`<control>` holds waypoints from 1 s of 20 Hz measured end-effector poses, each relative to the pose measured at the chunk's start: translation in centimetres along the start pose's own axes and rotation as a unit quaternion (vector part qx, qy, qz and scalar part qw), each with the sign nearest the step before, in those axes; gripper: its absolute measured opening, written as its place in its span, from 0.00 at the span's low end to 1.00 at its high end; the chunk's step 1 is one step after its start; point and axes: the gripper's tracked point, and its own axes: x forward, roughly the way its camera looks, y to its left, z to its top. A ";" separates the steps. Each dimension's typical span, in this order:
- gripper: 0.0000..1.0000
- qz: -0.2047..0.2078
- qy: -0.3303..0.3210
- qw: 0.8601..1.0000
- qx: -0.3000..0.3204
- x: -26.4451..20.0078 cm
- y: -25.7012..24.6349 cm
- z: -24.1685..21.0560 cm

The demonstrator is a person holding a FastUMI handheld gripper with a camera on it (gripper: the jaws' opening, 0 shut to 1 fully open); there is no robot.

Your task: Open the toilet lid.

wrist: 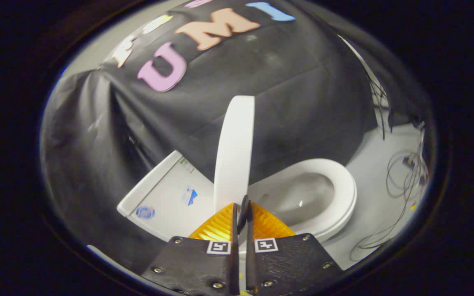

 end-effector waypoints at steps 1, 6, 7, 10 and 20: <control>0.08 -0.005 -0.001 1.000 -0.030 0.0 0.9 0.1; 0.09 -0.006 -0.020 0.996 -0.084 0.3 5.0 0.8; 0.10 -0.001 -0.023 0.997 -0.080 -0.1 5.3 1.1; 0.10 0.006 -0.028 0.996 -0.080 0.1 6.8 1.0; 0.10 0.020 -0.052 0.988 -0.144 0.8 12.2 0.2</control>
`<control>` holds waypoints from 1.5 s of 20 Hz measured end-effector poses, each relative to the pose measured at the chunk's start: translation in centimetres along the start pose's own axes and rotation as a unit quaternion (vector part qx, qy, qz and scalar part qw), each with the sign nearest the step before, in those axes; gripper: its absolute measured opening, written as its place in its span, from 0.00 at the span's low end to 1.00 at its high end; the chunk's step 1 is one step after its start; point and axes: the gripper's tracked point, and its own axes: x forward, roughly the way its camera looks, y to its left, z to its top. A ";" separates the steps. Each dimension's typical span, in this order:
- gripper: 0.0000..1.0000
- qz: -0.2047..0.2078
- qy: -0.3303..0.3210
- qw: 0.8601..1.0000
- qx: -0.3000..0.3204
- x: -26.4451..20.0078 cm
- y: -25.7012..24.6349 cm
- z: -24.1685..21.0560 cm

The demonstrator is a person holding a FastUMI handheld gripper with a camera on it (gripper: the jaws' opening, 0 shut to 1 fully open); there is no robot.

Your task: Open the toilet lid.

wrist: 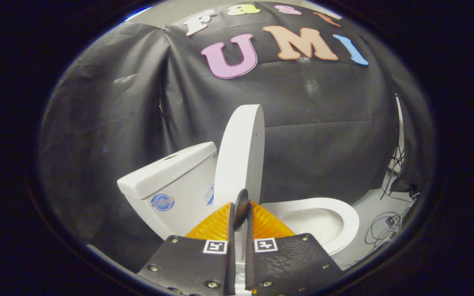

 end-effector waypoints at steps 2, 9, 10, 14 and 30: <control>0.10 0.007 -0.005 1.000 -0.006 1.0 1.5 -0.1; 0.10 0.016 -0.023 0.999 -0.021 2.0 5.0 -0.5; 0.10 0.018 -0.025 0.999 -0.021 2.1 5.5 -0.6; 0.10 0.027 -0.032 0.999 -0.021 2.7 7.4 -1.2; 0.16 0.060 0.020 0.998 0.015 4.1 9.7 -5.4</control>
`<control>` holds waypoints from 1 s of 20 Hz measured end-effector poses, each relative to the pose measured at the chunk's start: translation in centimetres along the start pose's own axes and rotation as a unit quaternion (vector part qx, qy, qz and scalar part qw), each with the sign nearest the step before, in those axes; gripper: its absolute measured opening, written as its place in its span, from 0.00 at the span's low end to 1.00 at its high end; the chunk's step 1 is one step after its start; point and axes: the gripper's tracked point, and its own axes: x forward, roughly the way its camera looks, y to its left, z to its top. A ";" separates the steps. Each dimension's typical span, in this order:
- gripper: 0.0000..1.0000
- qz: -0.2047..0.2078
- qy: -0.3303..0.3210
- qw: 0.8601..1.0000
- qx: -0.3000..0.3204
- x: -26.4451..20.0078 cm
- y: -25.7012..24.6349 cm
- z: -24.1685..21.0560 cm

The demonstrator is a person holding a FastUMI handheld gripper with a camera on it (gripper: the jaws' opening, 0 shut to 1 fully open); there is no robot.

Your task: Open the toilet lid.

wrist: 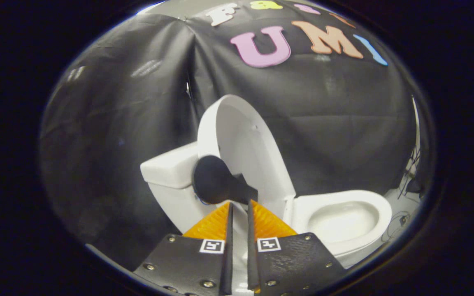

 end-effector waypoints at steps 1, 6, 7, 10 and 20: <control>0.17 0.001 0.001 1.000 0.013 0.1 0.0 0.3; 0.29 -0.017 0.033 0.999 -0.006 -0.3 -1.3 -1.1; 0.33 -0.029 0.036 0.999 -0.018 -0.3 -2.2 -1.3; 0.44 -0.024 0.043 0.998 -0.031 -0.9 -2.7 -1.1; 1.00 -0.032 0.027 0.998 -0.051 -7.5 -9.6 2.7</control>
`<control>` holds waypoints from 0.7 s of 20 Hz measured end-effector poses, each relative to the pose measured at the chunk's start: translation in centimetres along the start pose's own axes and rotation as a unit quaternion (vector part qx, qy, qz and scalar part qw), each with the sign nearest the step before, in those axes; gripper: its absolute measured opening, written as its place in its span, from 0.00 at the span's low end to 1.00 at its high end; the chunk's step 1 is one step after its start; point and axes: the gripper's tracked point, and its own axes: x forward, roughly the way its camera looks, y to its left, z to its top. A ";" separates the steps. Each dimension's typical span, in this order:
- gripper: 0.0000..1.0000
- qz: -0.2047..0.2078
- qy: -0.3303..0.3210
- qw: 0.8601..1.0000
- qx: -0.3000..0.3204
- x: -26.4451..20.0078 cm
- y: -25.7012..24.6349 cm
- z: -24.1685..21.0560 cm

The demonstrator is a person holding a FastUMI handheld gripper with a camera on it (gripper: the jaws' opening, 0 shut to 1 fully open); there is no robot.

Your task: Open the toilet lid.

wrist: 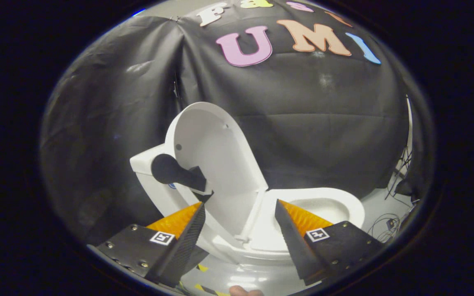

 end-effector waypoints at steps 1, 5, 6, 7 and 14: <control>1.00 -0.003 -0.001 1.000 -0.007 -0.7 -0.8 0.2; 1.00 -0.014 -0.006 0.999 -0.029 -3.1 -4.0 1.0; 1.00 -0.017 -0.007 0.999 -0.035 -3.6 -4.8 1.3; 1.00 -0.021 -0.010 0.999 -0.040 -4.3 -5.7 1.7; 1.00 -0.047 -0.033 0.998 0.000 -7.4 -12.1 3.7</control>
